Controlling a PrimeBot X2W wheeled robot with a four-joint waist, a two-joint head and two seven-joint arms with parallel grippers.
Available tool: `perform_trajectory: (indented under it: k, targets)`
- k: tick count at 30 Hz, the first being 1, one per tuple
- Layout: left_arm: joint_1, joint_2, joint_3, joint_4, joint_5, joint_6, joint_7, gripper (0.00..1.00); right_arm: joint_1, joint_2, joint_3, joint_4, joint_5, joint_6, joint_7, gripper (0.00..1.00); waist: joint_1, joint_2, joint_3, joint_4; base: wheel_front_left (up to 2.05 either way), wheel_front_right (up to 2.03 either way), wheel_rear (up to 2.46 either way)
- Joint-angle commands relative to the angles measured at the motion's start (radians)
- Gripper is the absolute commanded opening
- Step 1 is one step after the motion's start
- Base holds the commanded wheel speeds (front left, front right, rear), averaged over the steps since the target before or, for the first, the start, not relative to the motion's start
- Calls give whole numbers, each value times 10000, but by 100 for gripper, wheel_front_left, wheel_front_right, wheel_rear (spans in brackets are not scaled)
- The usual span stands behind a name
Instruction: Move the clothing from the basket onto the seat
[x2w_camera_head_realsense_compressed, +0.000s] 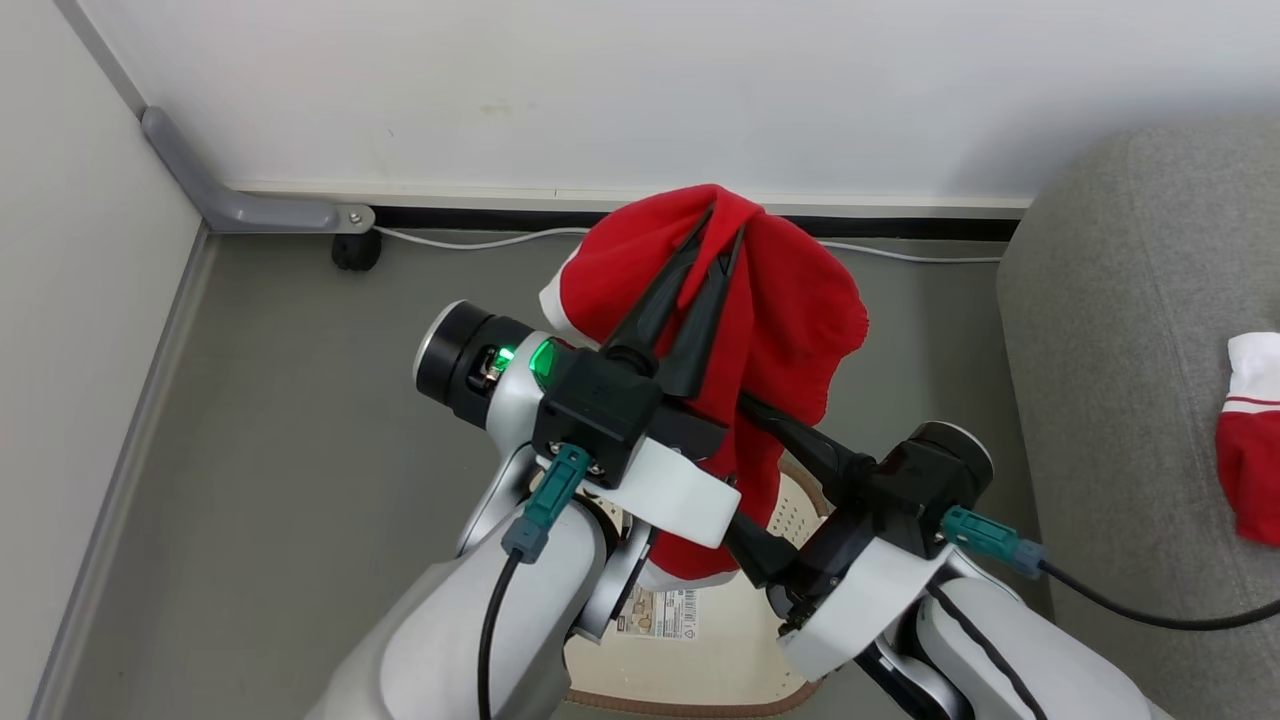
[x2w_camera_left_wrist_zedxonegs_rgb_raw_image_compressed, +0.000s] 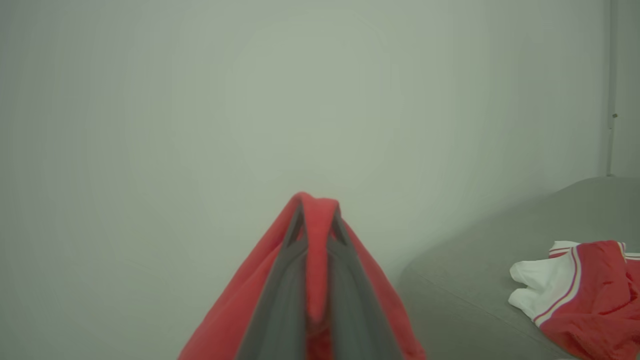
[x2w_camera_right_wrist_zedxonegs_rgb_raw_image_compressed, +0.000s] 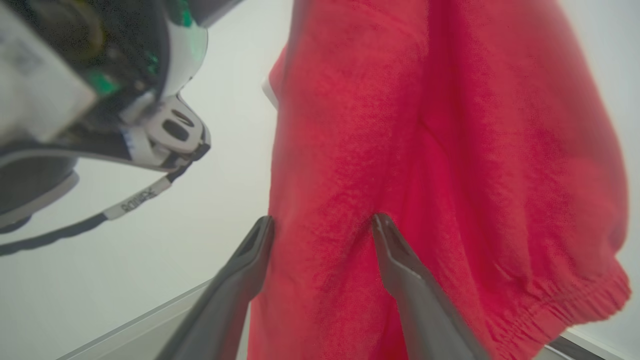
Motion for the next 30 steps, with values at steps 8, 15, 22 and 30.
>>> perform_trajectory:
  k: [8,15,22,30]
  targets:
    - [-731,-2,-298,-110,-272,68,-129,0,-471,709,-196,922,-384,29,-61,100,0,-1,104,387,0,0,0]
    - [-739,-25,-640,135,-580,223,-263,0,-652,998,-321,1416,-315,29,-61,0,0,-1,118,501,0,0,0]
    - [-579,-27,-676,504,-788,169,-474,100,-472,744,-376,1222,-129,29,-61,0,0,-1,102,313,0,0,0]
    - [-246,180,-545,1165,-1149,-301,-589,100,-121,477,-1153,389,-75,29,-61,0,0,-1,106,-26,0,0,0]
